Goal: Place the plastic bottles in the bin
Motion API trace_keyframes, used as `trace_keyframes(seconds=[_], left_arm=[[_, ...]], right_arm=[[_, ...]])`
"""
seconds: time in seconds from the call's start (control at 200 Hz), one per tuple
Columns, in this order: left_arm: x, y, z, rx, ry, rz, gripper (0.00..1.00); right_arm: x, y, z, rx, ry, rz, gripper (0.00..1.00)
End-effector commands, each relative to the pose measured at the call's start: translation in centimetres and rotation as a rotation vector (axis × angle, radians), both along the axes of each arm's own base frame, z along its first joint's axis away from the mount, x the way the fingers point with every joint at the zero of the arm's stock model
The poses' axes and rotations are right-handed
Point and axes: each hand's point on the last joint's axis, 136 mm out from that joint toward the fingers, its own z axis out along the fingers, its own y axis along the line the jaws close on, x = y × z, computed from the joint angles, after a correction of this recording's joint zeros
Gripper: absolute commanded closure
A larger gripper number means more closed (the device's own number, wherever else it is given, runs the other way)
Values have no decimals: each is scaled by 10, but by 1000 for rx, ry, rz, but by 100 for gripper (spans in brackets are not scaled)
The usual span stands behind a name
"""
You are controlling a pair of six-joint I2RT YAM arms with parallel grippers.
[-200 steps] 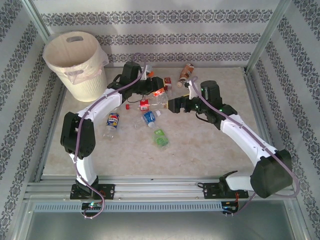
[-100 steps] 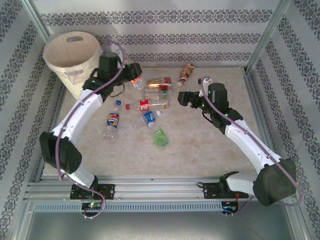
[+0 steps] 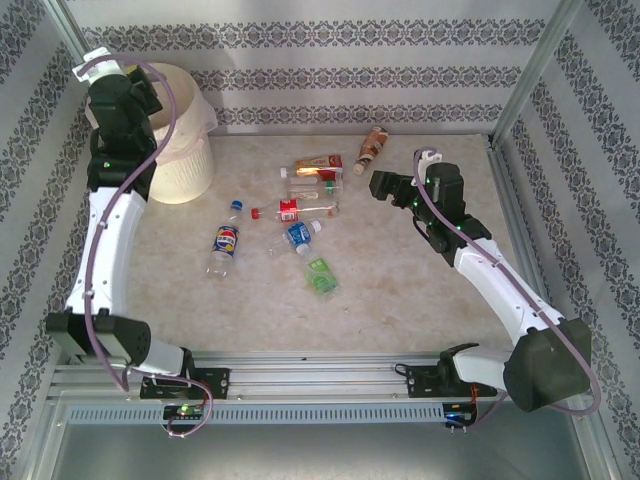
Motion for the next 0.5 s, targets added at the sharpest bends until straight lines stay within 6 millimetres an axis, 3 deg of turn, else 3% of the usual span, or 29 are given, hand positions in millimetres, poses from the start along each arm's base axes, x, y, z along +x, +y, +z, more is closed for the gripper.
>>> trace_keyframes(seconds=[0.0,0.25,0.495], left_arm=[[13,30,-14,38,55,75,49],[42,72,-54,-48,157,92,49],[62,91,-92,-160,267,66,47]], right_arm=[[4,-6,2,24,-4,-43,2],[3,-7,-5,32,19,-53,2],[3,-11,-15,26,44,-68,2]])
